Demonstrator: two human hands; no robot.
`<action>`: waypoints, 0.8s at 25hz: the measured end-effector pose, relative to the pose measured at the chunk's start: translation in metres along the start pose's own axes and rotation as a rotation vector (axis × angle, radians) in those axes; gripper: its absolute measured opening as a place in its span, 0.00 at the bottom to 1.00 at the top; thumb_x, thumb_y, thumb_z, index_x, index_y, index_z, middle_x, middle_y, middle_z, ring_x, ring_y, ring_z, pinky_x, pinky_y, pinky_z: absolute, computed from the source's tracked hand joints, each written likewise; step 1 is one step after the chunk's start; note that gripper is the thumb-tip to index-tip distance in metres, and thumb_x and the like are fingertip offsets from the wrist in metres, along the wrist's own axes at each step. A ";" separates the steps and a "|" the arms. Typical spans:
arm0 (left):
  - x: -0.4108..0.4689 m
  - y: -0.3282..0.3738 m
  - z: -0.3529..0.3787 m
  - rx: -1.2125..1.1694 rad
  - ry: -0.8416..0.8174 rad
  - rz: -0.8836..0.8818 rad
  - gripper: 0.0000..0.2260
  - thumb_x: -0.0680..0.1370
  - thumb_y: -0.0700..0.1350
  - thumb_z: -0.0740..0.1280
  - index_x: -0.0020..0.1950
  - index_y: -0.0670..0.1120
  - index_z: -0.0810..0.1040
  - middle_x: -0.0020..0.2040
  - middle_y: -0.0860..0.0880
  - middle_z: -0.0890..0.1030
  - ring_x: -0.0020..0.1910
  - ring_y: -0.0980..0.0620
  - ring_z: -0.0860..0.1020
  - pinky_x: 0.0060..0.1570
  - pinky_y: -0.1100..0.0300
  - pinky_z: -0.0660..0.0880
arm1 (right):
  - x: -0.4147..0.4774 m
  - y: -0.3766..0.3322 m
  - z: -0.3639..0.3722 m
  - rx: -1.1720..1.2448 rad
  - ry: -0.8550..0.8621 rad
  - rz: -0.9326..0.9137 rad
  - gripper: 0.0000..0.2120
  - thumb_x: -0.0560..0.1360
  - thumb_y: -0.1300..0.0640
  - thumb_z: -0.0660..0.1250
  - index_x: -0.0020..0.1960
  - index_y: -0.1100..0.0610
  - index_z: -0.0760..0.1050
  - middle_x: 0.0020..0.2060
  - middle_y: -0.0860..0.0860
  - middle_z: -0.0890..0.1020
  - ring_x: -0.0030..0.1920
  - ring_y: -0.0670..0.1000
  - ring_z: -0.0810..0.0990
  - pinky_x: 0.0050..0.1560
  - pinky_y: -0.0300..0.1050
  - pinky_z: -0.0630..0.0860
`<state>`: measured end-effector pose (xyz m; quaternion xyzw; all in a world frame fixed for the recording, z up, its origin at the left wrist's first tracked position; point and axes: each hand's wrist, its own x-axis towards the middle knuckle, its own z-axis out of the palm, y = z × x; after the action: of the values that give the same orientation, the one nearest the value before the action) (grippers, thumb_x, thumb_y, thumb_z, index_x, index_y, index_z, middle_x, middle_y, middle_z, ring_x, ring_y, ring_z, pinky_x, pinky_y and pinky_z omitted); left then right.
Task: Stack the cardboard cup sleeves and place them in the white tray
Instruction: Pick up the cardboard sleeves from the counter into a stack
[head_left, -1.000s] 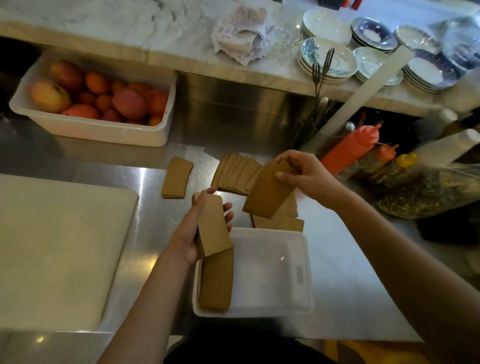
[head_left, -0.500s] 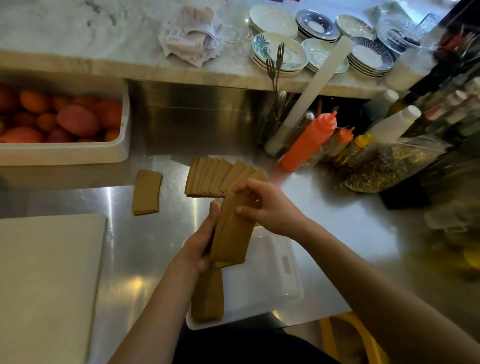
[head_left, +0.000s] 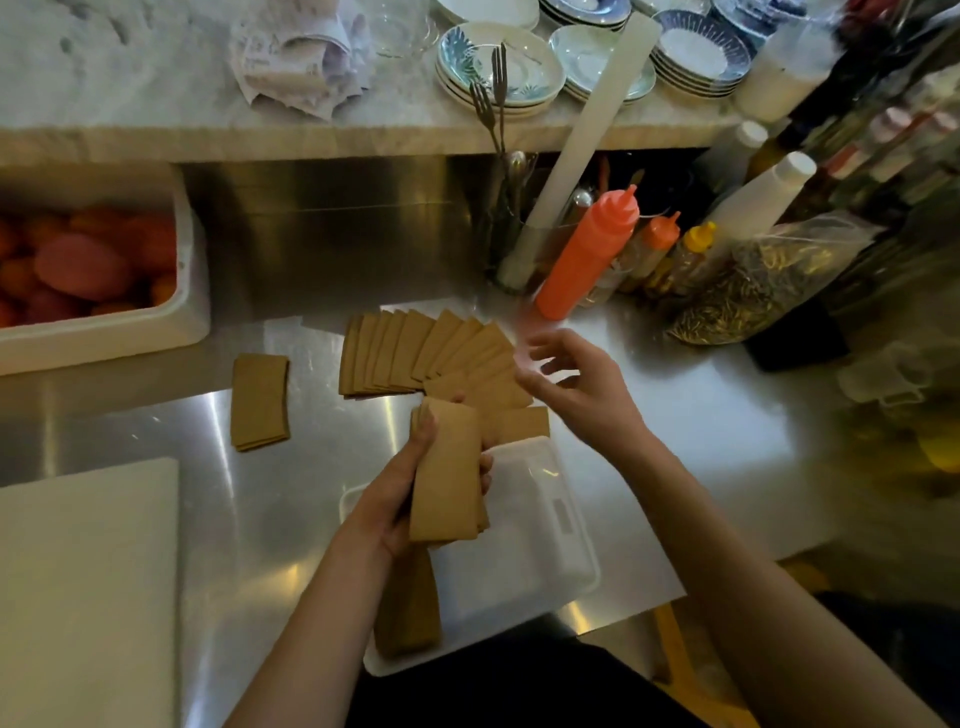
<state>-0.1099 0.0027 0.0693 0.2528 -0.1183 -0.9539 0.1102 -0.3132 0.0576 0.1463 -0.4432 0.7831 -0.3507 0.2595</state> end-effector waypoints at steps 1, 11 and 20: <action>-0.004 0.004 0.000 -0.016 -0.021 0.065 0.34 0.65 0.55 0.80 0.68 0.50 0.75 0.53 0.38 0.81 0.48 0.43 0.81 0.48 0.46 0.81 | 0.006 0.014 -0.003 0.014 0.039 0.106 0.19 0.72 0.46 0.72 0.60 0.51 0.75 0.50 0.46 0.81 0.47 0.44 0.80 0.43 0.39 0.77; 0.014 -0.019 0.021 -0.073 0.163 0.265 0.26 0.62 0.51 0.82 0.57 0.51 0.80 0.52 0.40 0.81 0.46 0.45 0.81 0.47 0.48 0.81 | 0.026 0.145 0.041 -0.109 -0.162 0.558 0.33 0.61 0.39 0.73 0.61 0.52 0.70 0.53 0.50 0.76 0.50 0.52 0.77 0.51 0.53 0.77; 0.009 -0.033 0.028 -0.082 0.247 0.383 0.24 0.66 0.52 0.80 0.60 0.51 0.79 0.52 0.40 0.81 0.47 0.46 0.81 0.48 0.49 0.81 | 0.063 0.138 0.044 -0.342 -0.329 -0.007 0.30 0.70 0.41 0.71 0.68 0.50 0.68 0.62 0.53 0.72 0.57 0.54 0.75 0.55 0.51 0.77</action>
<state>-0.1372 0.0365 0.0793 0.3360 -0.1110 -0.8813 0.3131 -0.3823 0.0382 0.0053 -0.5348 0.7766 -0.1369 0.3034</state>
